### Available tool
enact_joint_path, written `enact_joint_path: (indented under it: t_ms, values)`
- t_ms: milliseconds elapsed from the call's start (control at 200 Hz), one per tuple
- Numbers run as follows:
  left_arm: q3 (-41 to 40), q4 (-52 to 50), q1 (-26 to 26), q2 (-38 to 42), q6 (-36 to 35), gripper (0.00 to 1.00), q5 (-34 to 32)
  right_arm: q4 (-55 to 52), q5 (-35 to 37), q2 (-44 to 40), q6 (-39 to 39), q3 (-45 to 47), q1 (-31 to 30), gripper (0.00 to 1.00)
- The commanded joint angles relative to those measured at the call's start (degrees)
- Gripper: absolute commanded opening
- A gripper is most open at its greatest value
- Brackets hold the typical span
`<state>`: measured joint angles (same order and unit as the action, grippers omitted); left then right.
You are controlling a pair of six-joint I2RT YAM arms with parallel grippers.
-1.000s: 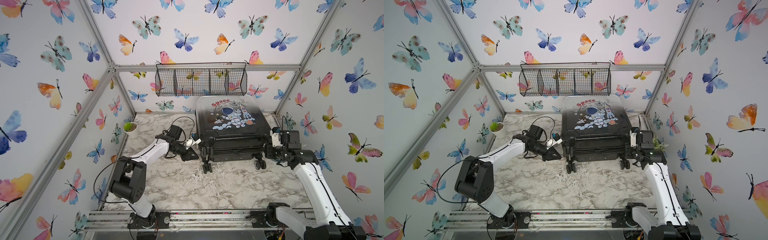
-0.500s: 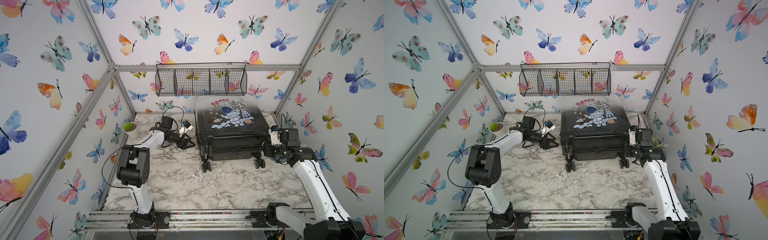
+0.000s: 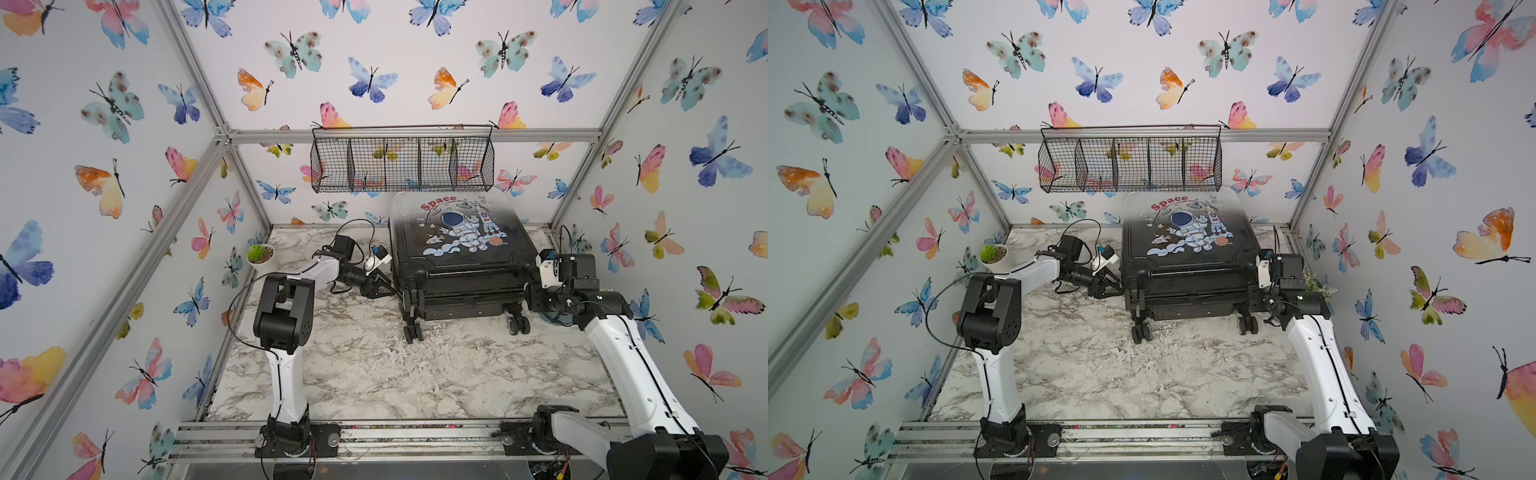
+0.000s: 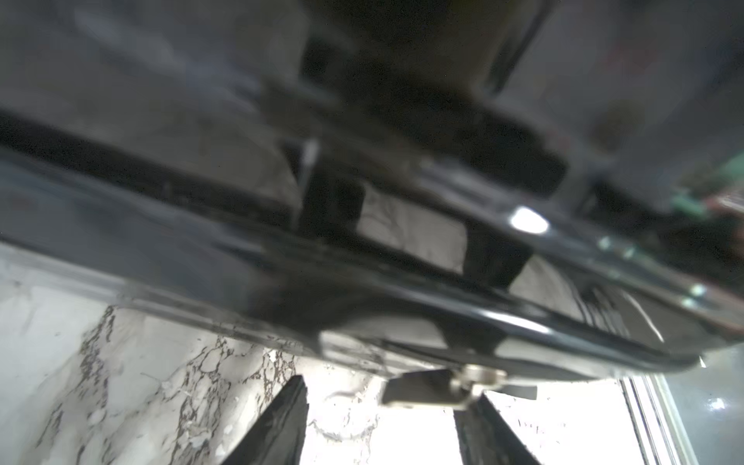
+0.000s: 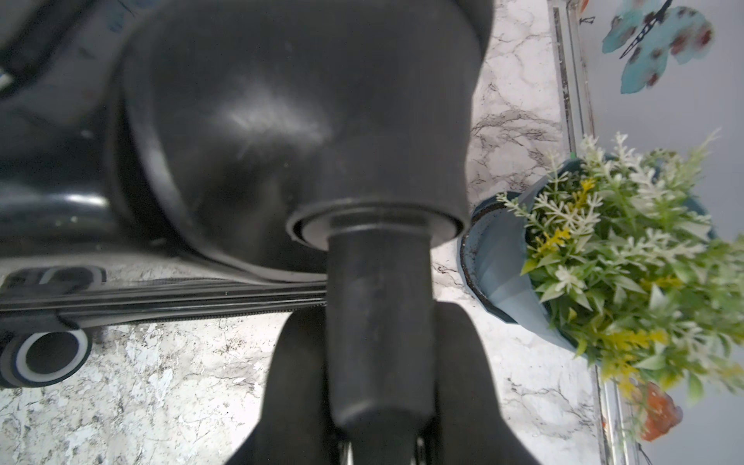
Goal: Close the suitcase zippers
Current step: Zip the zipper on the suitcase.
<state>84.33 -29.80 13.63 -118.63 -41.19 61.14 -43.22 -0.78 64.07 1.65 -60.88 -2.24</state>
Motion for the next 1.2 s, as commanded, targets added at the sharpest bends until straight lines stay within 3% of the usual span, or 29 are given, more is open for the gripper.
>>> enact_joint_path:
  t_ms: [0, 285, 445, 571, 711, 911, 1196]
  values:
    - [1.59, -3.73, 0.79, -0.99, -2.33, 0.54, 5.41, 4.9, -1.51, 0.35, 1.99, -3.78, -0.93, 0.02]
    - [4.4, -6.56, 1.67, -3.3, -4.53, 0.4, 6.97, 4.99, -1.03, 0.98, 2.42, -3.81, -0.93, 0.02]
    - [5.24, -7.16, 1.7, -4.37, -5.09, 0.2, 7.84, 4.73, -0.64, 0.71, 2.81, -3.85, -0.92, 0.02]
    - [5.58, -7.63, 2.1, -4.52, -5.2, 0.14, 7.31, 4.63, -0.72, 0.54, 2.83, -3.63, -0.95, 0.02]
    - [5.1, -8.87, 2.02, -3.1, -6.32, 0.0, 7.3, 4.73, -0.67, 0.27, 2.78, -3.21, -0.97, 0.02]
    - [1.23, -10.84, 1.67, 1.77, -7.25, 0.0, 6.52, 4.87, -0.73, -0.51, 3.06, -2.69, -0.92, 0.02]
    - [-8.48, -8.73, 2.16, 12.04, -1.69, 0.0, -1.5, 4.32, 2.08, -1.3, 2.86, -1.37, -0.92, 0.02]
